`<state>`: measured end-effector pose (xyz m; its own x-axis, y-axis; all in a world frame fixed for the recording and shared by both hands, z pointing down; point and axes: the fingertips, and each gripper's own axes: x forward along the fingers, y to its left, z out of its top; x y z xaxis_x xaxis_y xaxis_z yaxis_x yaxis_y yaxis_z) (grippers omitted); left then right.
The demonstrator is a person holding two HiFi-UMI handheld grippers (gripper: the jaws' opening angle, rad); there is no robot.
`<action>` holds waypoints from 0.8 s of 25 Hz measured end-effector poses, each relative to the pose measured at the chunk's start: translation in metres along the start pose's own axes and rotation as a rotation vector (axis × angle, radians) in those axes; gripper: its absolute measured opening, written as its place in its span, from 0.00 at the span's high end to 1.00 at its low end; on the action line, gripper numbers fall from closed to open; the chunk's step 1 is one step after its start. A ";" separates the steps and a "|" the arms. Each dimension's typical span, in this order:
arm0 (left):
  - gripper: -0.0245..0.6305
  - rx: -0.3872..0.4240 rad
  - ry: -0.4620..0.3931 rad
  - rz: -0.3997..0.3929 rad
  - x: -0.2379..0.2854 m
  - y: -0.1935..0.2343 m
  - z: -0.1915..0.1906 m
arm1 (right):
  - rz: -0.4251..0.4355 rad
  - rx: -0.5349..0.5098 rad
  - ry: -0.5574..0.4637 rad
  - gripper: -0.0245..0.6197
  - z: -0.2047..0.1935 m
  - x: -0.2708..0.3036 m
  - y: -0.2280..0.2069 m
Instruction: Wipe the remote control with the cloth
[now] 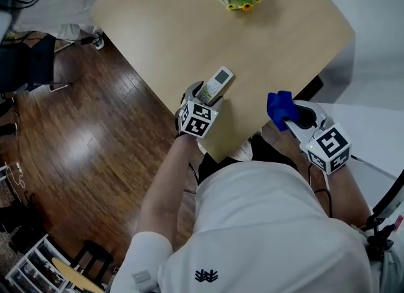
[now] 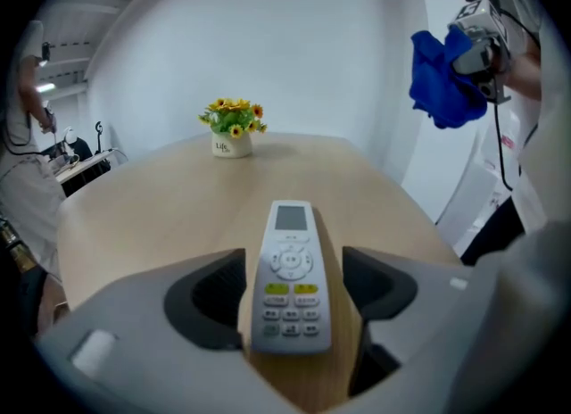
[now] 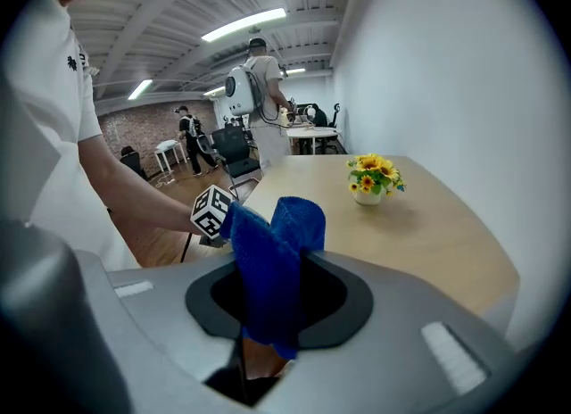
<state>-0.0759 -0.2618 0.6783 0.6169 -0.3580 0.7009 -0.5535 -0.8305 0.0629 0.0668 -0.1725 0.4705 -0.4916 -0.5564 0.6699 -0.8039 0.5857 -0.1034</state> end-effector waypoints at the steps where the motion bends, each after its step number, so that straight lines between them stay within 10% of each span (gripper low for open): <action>1: 0.44 0.000 -0.001 -0.006 0.004 0.001 -0.001 | -0.005 0.005 0.007 0.82 -0.003 0.000 -0.001; 20: 0.54 -0.051 0.002 0.025 0.003 -0.006 0.015 | 0.002 0.004 0.009 0.82 -0.004 -0.004 -0.011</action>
<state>-0.0627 -0.2646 0.6691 0.6015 -0.3777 0.7040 -0.5968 -0.7982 0.0817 0.0787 -0.1749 0.4718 -0.4906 -0.5496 0.6763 -0.8038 0.5850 -0.1077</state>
